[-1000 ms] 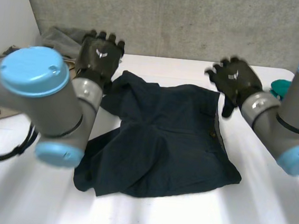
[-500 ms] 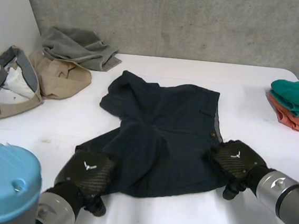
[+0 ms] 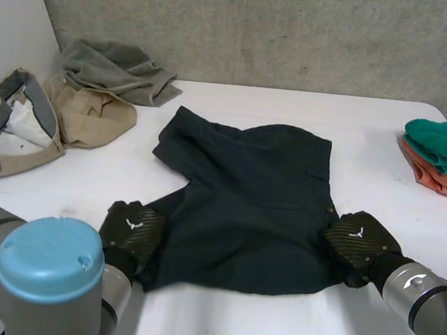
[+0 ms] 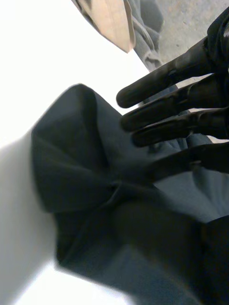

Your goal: Fold the laundry.

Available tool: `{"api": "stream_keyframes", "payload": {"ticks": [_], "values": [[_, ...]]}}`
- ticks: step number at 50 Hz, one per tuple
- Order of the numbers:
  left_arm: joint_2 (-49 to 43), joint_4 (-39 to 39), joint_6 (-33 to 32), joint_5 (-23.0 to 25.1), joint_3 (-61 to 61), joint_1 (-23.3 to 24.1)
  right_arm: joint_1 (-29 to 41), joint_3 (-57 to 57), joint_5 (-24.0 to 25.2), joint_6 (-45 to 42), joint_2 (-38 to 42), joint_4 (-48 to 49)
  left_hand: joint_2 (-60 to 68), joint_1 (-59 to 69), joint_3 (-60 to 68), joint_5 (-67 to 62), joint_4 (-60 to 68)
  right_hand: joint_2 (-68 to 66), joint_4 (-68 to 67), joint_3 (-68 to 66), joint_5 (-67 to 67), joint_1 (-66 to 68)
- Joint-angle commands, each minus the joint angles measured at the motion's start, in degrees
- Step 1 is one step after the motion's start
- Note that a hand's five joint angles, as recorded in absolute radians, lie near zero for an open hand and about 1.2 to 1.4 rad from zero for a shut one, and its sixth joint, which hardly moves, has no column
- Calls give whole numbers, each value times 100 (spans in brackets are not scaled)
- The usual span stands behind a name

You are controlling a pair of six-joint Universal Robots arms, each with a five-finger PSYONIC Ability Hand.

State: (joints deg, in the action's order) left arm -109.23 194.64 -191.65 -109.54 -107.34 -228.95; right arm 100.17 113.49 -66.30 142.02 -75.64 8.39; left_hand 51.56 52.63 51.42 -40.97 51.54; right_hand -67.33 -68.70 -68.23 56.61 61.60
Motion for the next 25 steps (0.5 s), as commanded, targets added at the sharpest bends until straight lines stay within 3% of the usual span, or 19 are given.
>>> {"api": "stream_keyframes", "payload": {"ticks": [1, 11, 16, 18, 20, 22, 23, 25], "values": [[-90, 311, -671, 47, 20, -536, 2, 6, 3, 1, -30, -22, 2844, 2737, 2858, -2903, 2846, -1267, -1130, -1177, 1339, 1840], [367, 373, -961, 108, 196, -739, 11, -11, -32, 54, -188, -39, 2844, 2737, 2858, -2903, 2846, -1267, -1130, -1177, 1339, 1840], [324, 364, -1155, 389, 275, -818, 11, -29, -15, 98, -197, -31, 2713, 2606, 2727, -2772, 2715, -1267, -1130, -1177, 1339, 1840], [271, 364, -1286, 599, 275, -845, 11, -46, -23, 98, -188, 5, 1059, 951, 1072, -1118, 1061, -1267, -1130, -1177, 1339, 1840], [253, 364, -1383, 714, 284, -853, 11, -81, -23, 107, -197, 13, 343, 236, 357, -402, 345, -1140, -1003, -1050, 1211, 1712], [262, 373, -1515, 759, 337, -871, 11, -125, -32, 116, -197, 13, -482, -589, -468, 422, -479, 484, 621, 575, -413, 88], [271, 382, -1550, 750, 372, -888, 11, -160, -41, 116, -214, -4, -801, -908, -787, 741, -798, 2325, 2462, 2415, -2253, -1752], [315, 382, -1568, 750, 442, -941, 2, -178, -50, 124, -240, -30, -1407, -1514, -1394, 1348, -1405, 4269, 4406, 4359, -4198, -3697]]}}
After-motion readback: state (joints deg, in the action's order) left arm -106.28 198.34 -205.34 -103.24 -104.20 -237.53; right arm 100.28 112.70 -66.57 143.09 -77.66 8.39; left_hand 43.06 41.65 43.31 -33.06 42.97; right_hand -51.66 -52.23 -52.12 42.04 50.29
